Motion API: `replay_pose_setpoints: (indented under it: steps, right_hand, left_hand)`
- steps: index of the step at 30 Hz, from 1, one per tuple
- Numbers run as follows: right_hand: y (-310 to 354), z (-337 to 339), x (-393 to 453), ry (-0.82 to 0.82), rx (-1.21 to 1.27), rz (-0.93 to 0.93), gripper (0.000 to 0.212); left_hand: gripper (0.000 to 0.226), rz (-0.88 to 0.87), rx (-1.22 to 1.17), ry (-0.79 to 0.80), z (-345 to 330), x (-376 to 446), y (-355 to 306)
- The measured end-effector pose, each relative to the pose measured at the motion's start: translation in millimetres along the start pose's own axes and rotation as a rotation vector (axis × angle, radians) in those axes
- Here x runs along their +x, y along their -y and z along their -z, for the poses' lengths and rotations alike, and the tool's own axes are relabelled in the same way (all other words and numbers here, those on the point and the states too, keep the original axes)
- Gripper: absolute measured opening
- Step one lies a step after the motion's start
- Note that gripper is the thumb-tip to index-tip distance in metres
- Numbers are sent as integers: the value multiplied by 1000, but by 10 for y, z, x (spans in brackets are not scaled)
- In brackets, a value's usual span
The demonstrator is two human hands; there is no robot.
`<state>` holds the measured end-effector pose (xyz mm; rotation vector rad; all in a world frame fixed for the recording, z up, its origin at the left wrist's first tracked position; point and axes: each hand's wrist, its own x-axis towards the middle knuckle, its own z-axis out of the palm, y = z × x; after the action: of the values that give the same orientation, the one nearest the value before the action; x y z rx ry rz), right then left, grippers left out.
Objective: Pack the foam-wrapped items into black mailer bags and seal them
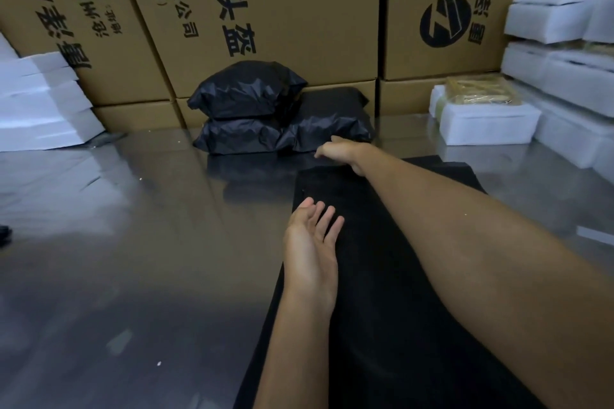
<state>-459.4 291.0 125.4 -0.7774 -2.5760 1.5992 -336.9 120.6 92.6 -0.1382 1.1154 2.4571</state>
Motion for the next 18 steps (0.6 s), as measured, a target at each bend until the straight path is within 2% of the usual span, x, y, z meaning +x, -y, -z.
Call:
replay_pose_setpoints:
  steps: [3, 5, 6, 8, 10, 11, 13, 15, 18]
  right_hand:
    - [53, -38, 64, 50, -109, 8, 79]
    - [45, 8, 32, 67, -166, 36, 68]
    - [25, 61, -3, 3, -176, 91, 55]
    - [-80, 249, -51, -268, -67, 188, 28]
    - [-230, 561, -83, -553, -46, 204, 21]
    - [-312, 753, -107, -649, -166, 168, 21]
    - [-553, 1150, -132, -715, -446, 46, 53]
    - [-878, 1521, -176, -680, -602, -89, 79]
    - [-1257, 1866, -266, -567, -739, -162, 89]
  left_hand:
    - [33, 6, -2, 14, 14, 25, -6]
    - [34, 23, -12, 25, 26, 34, -19]
    - [34, 34, -19, 29, 31, 34, -26]
    - [33, 48, -31, 33, 32, 44, -32]
    - [33, 50, -35, 44, 34, 50, -33]
    - [34, 50, -36, 49, 31, 49, -36]
    - [35, 46, -38, 54, 21, 38, -34]
    - [36, 43, -28, 60, 16, 26, -32]
    - [32, 32, -12, 60, 2, 29, -34]
